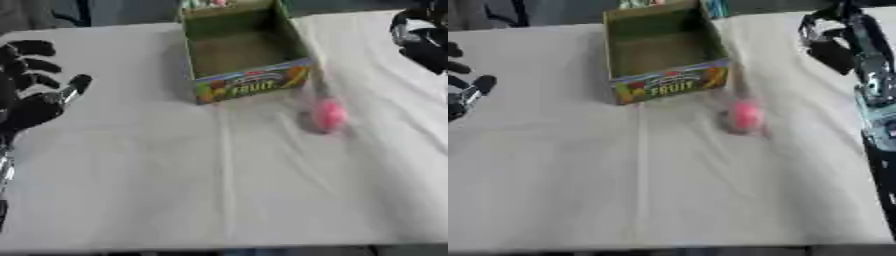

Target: Pick up objects on the table and place them in the box.

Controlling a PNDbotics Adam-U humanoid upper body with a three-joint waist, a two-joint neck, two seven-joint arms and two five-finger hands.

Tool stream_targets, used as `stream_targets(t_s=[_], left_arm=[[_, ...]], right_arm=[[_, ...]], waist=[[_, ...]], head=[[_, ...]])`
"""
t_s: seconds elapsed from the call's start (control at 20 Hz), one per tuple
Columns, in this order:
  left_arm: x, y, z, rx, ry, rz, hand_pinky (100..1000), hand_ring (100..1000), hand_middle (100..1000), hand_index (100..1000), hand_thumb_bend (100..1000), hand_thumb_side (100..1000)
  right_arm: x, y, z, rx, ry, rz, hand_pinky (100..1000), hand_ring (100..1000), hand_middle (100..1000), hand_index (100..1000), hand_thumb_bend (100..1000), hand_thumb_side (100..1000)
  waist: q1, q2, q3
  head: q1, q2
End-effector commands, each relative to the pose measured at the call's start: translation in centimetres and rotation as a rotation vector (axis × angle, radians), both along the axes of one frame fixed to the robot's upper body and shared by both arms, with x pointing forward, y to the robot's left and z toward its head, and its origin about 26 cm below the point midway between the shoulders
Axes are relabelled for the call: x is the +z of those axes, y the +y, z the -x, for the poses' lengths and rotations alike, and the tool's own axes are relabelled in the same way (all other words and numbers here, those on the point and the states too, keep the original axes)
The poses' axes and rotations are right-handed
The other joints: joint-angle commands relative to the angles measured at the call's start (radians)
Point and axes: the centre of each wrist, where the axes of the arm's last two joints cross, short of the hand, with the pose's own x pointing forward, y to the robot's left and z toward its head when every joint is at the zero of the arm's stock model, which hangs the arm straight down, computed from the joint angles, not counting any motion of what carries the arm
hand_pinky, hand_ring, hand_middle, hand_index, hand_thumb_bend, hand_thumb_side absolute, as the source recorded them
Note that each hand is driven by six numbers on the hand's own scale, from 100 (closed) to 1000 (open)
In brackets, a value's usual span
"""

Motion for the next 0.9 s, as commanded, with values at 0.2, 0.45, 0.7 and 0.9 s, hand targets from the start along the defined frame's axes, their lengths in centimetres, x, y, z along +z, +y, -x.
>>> stream_targets(t_s=[0.2,0.45,0.7,0.9], left_arm=[[1.1,0.2,0.0,0.003,-0.035,-0.016,502,605,632,707,615,100],[1.1,0.2,0.0,0.003,-0.034,-0.016,502,605,632,707,615,100],[1.1,0.2,0.0,-0.001,-0.033,-0.016,501,605,632,707,615,100],[1.1,0.2,0.0,-0.001,-0.034,-0.018,501,605,632,707,616,100]], right_arm=[[0.2,0.3,-0.3,0.146,0.088,0.113,806,963,818,1000,100,608],[-0.1,0.8,-0.4,0.248,0.159,0.202,830,999,851,1000,100,619],[-0.4,1.2,-0.5,0.299,0.223,0.333,846,995,843,998,100,618],[-0.5,1.5,-0.5,0.309,0.258,0.466,861,994,849,978,100,591]], waist=[[-0.002,-0.016,0.002],[-0.001,-0.016,0.003],[-0.003,-0.016,0.004],[-0.003,-0.016,0.005]], head=[[-0.008,-0.010],[-0.014,-0.012],[-0.020,-0.014],[-0.023,-0.018]])
